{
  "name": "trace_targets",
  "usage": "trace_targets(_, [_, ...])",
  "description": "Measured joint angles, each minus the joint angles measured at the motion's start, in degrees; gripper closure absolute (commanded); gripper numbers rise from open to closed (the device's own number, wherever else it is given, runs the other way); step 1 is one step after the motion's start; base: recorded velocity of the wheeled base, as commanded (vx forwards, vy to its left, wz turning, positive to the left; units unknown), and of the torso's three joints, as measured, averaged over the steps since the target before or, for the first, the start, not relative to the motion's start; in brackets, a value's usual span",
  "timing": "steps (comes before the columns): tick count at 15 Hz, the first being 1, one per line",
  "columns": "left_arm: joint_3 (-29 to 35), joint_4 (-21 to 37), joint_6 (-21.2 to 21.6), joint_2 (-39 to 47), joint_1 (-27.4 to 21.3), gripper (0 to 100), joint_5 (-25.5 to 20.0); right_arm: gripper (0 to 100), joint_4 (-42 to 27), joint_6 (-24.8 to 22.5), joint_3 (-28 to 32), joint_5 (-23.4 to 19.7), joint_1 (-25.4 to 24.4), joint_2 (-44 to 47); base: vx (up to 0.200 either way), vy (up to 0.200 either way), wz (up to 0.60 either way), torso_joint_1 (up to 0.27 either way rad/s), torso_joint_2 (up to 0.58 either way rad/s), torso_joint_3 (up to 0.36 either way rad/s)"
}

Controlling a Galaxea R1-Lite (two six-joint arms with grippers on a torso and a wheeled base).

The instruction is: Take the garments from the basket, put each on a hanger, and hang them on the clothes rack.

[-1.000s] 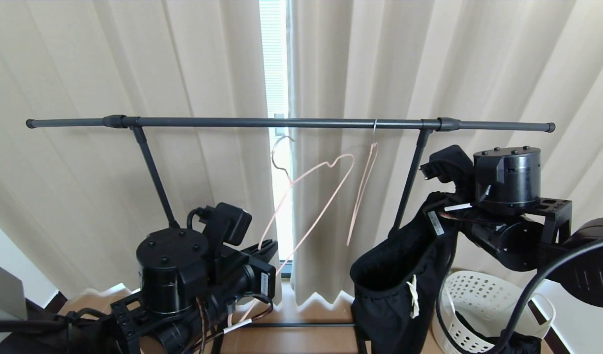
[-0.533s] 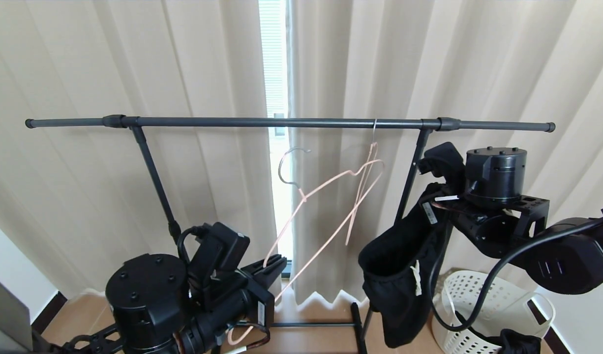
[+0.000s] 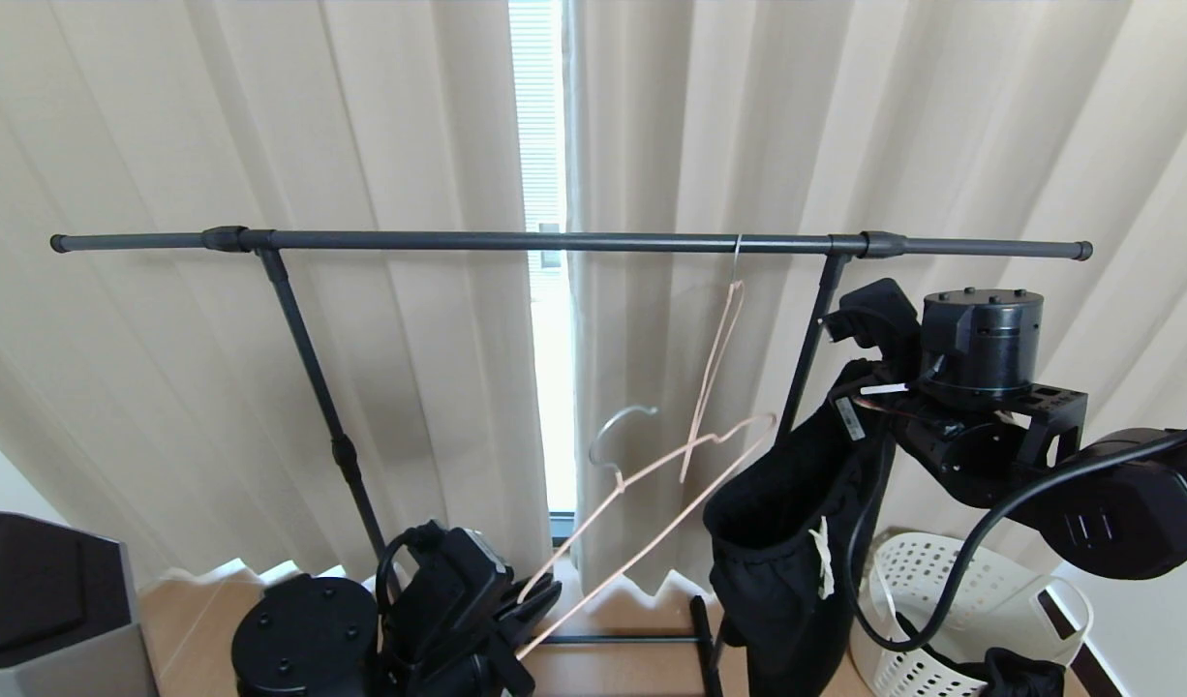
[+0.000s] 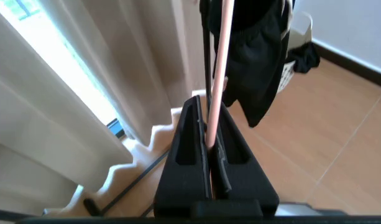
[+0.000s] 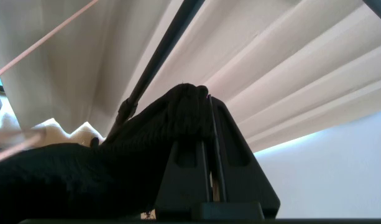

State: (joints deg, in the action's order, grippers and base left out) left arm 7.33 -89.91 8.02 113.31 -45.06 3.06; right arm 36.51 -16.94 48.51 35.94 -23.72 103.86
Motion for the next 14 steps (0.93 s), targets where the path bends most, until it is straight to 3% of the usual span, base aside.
trace_targets(8, [-1.7,0.0,-0.5,1.1,-2.1,100,-2.0,100,0.0,0.0,-0.8,0.0,-0.5,0.0,0.000,0.000,0.00,0.000,0.00,0.000])
trace_targets(14, [-1.5,0.0,-1.0,0.4,-2.8,100,-1.9,100,0.5,0.1,-2.1,0.5,-4.3,0.0,0.000,0.000,0.00,0.000,0.00,0.000])
